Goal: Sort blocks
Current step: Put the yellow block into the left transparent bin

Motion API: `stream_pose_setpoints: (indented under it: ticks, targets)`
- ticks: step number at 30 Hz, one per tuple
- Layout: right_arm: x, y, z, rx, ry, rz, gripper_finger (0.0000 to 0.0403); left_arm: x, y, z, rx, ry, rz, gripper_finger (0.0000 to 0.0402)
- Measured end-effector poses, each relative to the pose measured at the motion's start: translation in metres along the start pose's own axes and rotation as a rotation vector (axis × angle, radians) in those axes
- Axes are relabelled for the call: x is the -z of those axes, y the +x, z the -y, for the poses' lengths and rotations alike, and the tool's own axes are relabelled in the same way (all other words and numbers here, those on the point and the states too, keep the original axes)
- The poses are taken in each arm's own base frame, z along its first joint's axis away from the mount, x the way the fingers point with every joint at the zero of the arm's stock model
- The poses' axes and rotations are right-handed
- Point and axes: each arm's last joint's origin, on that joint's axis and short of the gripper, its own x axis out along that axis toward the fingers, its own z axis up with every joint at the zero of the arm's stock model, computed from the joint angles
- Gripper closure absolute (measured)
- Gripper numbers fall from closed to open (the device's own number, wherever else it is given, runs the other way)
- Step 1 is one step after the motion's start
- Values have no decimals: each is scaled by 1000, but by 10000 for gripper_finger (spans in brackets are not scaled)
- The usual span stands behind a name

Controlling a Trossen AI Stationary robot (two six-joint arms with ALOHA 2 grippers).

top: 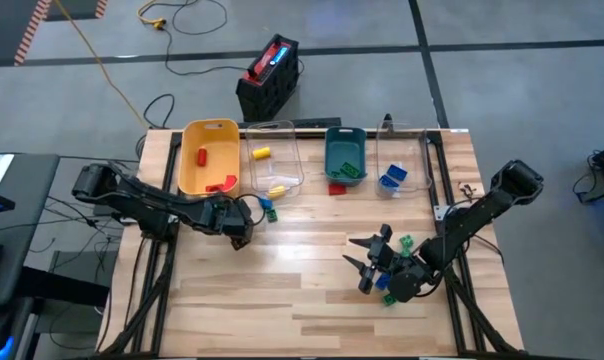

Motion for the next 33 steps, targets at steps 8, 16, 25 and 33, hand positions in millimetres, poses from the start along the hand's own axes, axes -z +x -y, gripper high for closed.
stream_pose_setpoints:
  ticks: [8,16,25,33]
  targets:
    - [-1,0,-1,-7,2,8,173,-2,-1,4,36,52,19,165]
    - [-2,-1,-2,-16,-5,14,173,1,-9,23,193,297,67,232]
    - [-2,-1,-2,-16,-12,14,173,-16,-36,35,219,159,84,235]
    - [-2,-2,-2,-16,-15,14,173,-15,-36,32,169,61,38,180]
